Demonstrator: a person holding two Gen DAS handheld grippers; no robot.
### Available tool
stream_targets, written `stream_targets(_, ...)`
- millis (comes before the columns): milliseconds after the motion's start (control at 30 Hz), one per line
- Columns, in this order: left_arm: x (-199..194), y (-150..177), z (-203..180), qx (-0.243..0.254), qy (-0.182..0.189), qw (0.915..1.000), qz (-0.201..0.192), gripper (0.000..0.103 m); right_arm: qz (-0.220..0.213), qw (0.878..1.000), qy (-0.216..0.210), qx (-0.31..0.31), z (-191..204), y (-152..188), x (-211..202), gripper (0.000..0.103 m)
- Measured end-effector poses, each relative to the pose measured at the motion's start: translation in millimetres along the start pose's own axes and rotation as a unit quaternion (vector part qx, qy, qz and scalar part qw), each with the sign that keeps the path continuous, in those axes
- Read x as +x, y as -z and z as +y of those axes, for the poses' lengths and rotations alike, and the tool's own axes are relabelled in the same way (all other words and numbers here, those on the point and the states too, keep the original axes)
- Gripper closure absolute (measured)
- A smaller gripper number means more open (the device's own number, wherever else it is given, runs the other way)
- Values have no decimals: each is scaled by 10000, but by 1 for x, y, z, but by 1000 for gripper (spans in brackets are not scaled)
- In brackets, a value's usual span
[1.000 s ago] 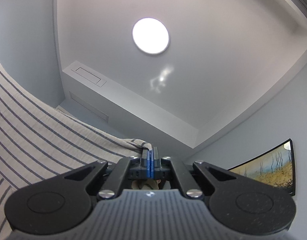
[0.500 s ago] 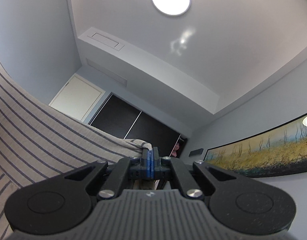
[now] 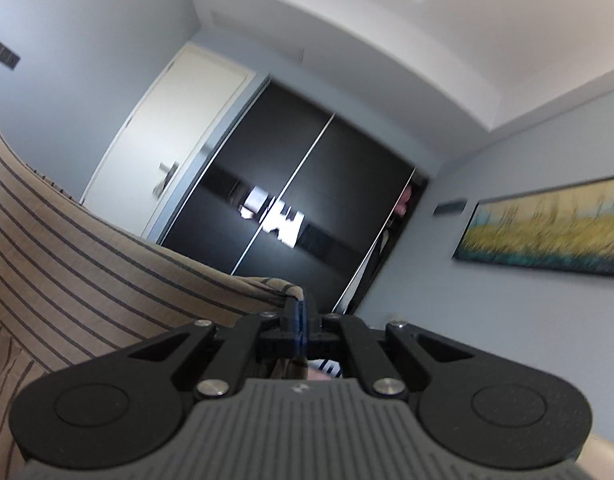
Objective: Fold clothes
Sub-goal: 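Lift the garment high with both grippers to shake it out, then lay the garment flat on the bed and open both grippers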
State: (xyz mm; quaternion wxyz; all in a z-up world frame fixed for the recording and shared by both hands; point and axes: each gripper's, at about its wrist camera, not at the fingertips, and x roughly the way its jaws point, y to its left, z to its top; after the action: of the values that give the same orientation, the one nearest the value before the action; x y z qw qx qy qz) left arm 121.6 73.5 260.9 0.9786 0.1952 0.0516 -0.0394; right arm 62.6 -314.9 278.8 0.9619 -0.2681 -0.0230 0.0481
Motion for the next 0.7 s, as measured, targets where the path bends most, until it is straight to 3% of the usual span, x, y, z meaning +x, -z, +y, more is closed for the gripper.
stream_targets(200,125,70,-23,164,226,9945,1011,103,982,9945,-326,-153,53,64,115,101)
stream_targets(467,267,177,-63,302,536,9752,2125,103,2198,9723,-759,-215,132,168,278,102)
stream_targets(600,314,226,-84,459,677,9631,2564,103,2632,9598,-965,-167,175,227,329,102)
stream_targets(700,337,256,-94,514,793,9559,2779,103,2885,9509,-1103,-201,206,279,344,102)
